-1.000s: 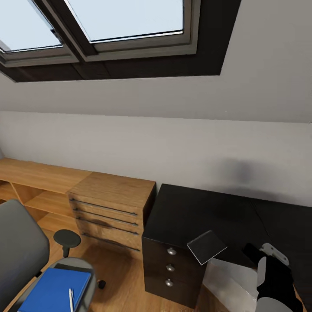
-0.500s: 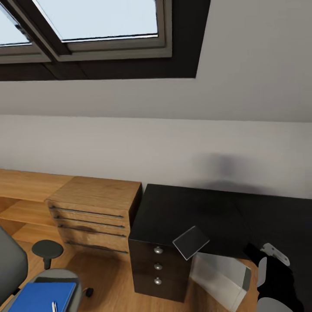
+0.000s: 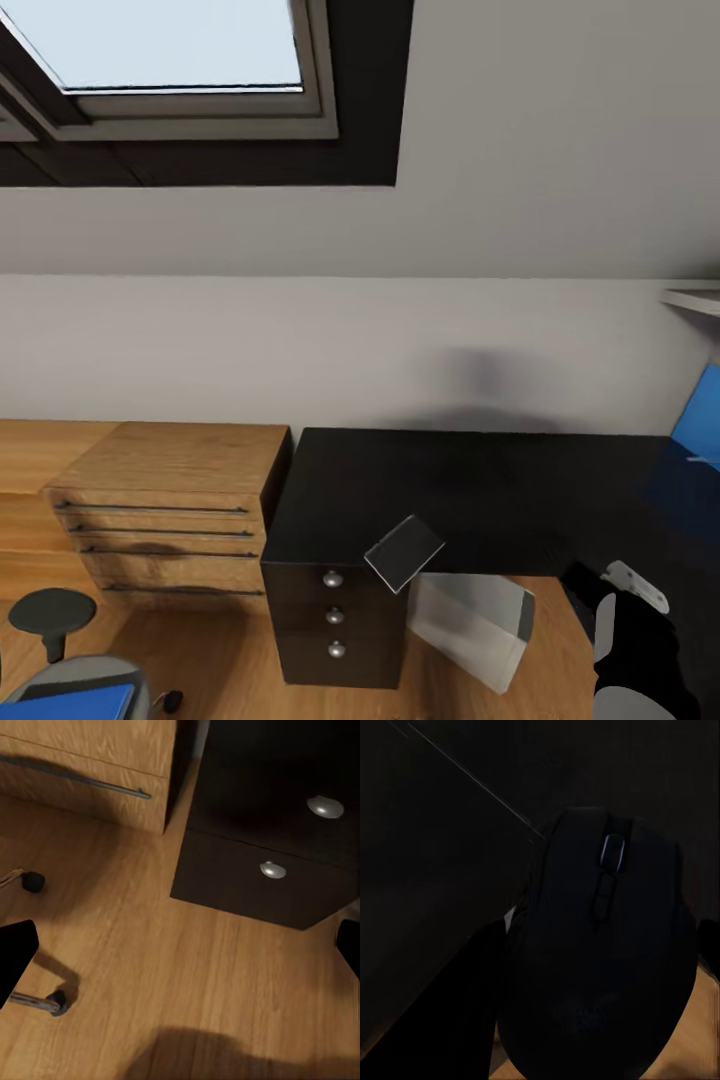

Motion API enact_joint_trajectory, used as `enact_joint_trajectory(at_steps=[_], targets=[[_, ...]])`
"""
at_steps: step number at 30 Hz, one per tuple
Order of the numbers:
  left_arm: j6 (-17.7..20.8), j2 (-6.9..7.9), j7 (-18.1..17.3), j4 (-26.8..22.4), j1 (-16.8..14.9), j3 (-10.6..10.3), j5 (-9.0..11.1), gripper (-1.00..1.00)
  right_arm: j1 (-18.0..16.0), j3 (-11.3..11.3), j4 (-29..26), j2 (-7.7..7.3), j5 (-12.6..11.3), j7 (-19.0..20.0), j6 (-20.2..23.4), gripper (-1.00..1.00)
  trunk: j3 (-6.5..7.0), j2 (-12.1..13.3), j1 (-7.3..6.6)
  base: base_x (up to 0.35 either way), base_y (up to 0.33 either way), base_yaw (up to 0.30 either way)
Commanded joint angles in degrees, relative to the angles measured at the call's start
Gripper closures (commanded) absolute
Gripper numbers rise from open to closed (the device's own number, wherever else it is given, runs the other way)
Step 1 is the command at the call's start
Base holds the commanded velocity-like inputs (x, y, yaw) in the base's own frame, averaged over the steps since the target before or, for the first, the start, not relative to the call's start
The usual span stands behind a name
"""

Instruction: In the bedroom, organize the workspace by keeping the computer under the desk, ensuring the monitor is on the desk, placing the keyboard on the desk next to the monitor, placing the mouse on the desk next to the keyboard, moving the folder from the swivel chair onto the desk next to the mouse, stacking the notebook on top of the folder with the pen on top of the notebook, and positioning the swivel chair next to the desk.

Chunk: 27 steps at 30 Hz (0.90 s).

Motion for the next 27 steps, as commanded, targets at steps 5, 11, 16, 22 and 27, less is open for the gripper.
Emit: enact_joint_trajectory(at_steps=[5,11,16,22,27], targets=[[-0.1,0.08,-0.36,0.0,-0.01,0.14,0.49,-1.0,-0.11,-0.29,-0.1,0.06,0.59,0.42,0.25,1.0,0.78,1.9,-1.07,0.0,0.0,-0.268],[-0.1,0.1,-0.4,-0.01,-0.02,0.14,0.48,-1.0,-0.12,-0.31,-0.08,0.06,0.63,0.33,0.23,1.0,1.49,3.5,-1.95,0.0,0.0,-0.266],[-0.1,0.1,-0.41,0.0,0.02,0.14,0.47,-1.0,-0.12,-0.32,-0.05,0.08,0.69,0.23,0.22,1.0,1.49,3.5,-1.95,0.0,0.0,-0.265],[-0.1,0.1,-0.39,0.01,0.01,0.14,0.47,-1.0,-0.13,-0.34,0.06,0.06,0.72,0.19,0.22,1.0,1.49,3.5,-1.95,0.0,0.0,-0.265],[-0.1,0.1,-0.39,-0.02,-0.01,0.14,0.48,-1.0,-0.14,-0.33,0.07,0.06,0.72,0.15,0.21,1.0,1.49,3.5,-1.95,0.0,0.0,-0.265]])
